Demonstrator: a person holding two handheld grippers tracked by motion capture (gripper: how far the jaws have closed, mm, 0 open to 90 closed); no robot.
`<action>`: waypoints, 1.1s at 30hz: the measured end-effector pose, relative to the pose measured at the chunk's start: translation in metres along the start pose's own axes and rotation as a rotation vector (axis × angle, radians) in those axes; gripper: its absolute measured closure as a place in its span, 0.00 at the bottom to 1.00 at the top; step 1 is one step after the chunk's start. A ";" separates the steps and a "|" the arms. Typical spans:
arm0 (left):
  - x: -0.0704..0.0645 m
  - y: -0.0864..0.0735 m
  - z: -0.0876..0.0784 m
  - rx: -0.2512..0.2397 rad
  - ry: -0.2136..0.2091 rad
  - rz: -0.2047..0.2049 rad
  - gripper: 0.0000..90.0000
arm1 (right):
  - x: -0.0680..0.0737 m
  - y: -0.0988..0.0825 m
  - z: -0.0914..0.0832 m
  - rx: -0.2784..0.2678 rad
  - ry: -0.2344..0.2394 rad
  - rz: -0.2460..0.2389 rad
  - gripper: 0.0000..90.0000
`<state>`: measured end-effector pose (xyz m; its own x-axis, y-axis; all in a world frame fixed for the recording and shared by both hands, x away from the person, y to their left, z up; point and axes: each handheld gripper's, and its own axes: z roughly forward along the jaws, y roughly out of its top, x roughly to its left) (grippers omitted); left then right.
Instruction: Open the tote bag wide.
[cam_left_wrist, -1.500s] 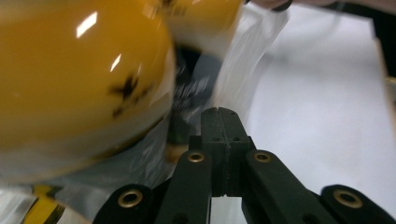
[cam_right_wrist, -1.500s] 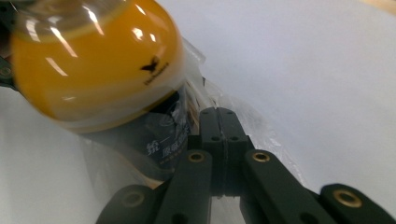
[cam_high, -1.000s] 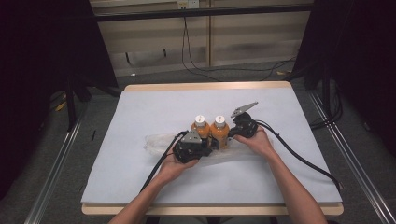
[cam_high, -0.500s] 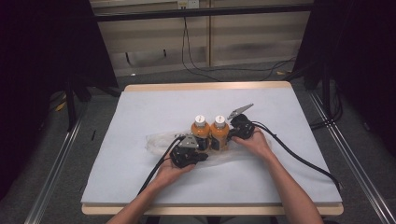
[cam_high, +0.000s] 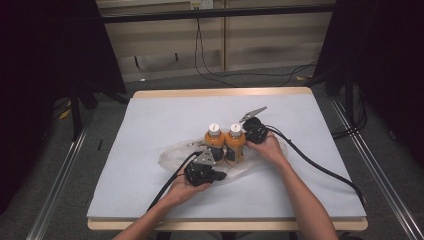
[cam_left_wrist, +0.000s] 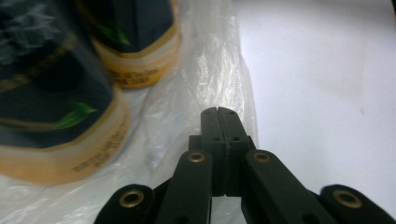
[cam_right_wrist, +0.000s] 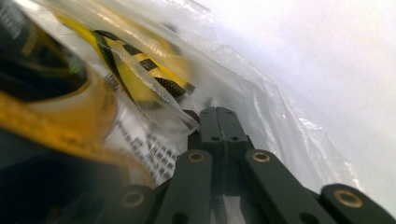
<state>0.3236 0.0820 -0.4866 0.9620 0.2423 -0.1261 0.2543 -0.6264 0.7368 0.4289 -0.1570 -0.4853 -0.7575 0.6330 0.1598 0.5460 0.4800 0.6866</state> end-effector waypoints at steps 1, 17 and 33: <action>-0.001 0.000 0.001 -0.008 -0.006 0.010 1.00 | -0.001 0.001 0.001 -0.001 0.000 0.000 1.00; -0.010 0.002 0.004 -0.006 -0.027 0.039 1.00 | -0.011 0.013 0.015 -0.035 -0.039 0.043 1.00; -0.022 0.003 0.005 0.014 -0.095 0.081 1.00 | -0.020 0.025 0.027 -0.063 -0.130 0.069 1.00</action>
<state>0.3040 0.0717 -0.4849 0.9843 0.1200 -0.1294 0.1764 -0.6514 0.7380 0.4674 -0.1416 -0.4904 -0.6641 0.7383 0.1179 0.5685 0.3961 0.7211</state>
